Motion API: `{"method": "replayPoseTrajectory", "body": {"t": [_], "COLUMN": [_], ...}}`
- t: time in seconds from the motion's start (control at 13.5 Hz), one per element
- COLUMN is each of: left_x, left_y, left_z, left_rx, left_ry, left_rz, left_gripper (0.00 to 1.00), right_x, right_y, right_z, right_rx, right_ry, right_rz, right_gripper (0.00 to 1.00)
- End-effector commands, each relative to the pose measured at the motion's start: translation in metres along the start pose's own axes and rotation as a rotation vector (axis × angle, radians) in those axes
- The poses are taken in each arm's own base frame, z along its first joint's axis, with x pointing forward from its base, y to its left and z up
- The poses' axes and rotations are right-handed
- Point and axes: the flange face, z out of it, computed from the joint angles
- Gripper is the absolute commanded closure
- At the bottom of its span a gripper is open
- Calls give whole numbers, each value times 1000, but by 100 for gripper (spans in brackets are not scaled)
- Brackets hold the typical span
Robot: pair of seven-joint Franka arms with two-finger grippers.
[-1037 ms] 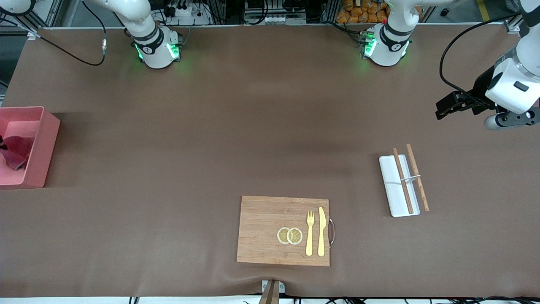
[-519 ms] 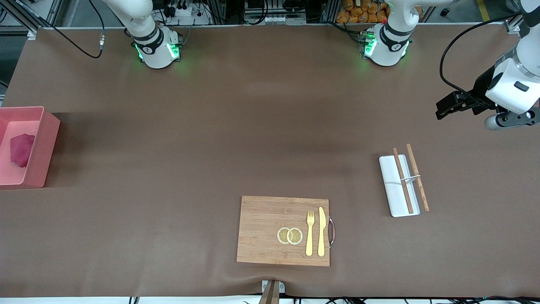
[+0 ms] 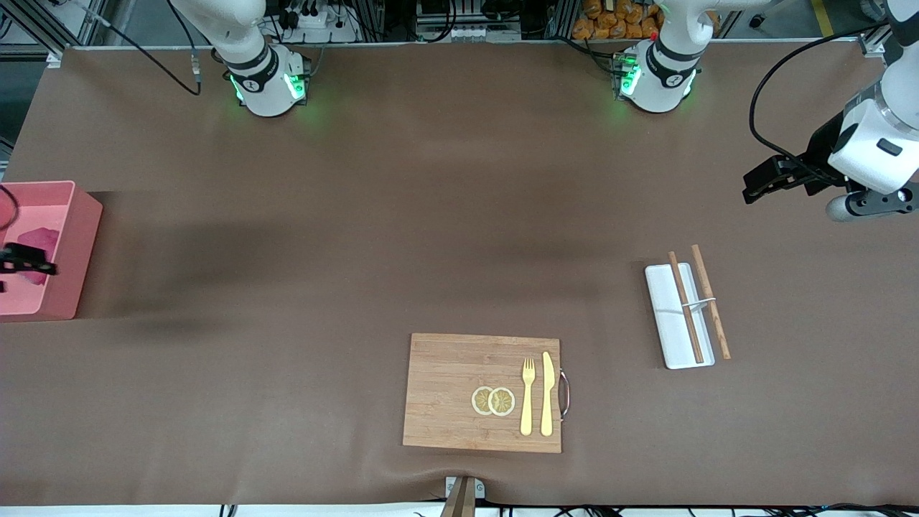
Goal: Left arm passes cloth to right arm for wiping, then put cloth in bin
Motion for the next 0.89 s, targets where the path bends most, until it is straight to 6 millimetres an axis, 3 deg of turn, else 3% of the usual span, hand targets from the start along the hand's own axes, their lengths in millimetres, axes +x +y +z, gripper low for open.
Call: {"method": "replayPoseTrajectory", "body": {"t": [0.0, 0.3, 0.44, 0.81], "left_x": [-6, -6, -6, -6], "left_y": [-1, -2, -2, -2], "left_z": [-6, -6, -6, -4], "left_rx": [-5, -5, -5, -4], "left_ry": [14, 14, 14, 10], "left_rz": [0, -1, -1, -2], "left_gripper": [0, 0, 0, 0], "right_x": [15, 24, 12, -29], "right_y": [-69, -170, -209, -262], "right_z": [-17, -62, -99, -171], "right_rx": [-18, -26, 0, -13], "right_ry": [-49, -72, -45, 57], "right_rz": [126, 347, 380, 358], "right_gripper": [0, 0, 0, 0]}}
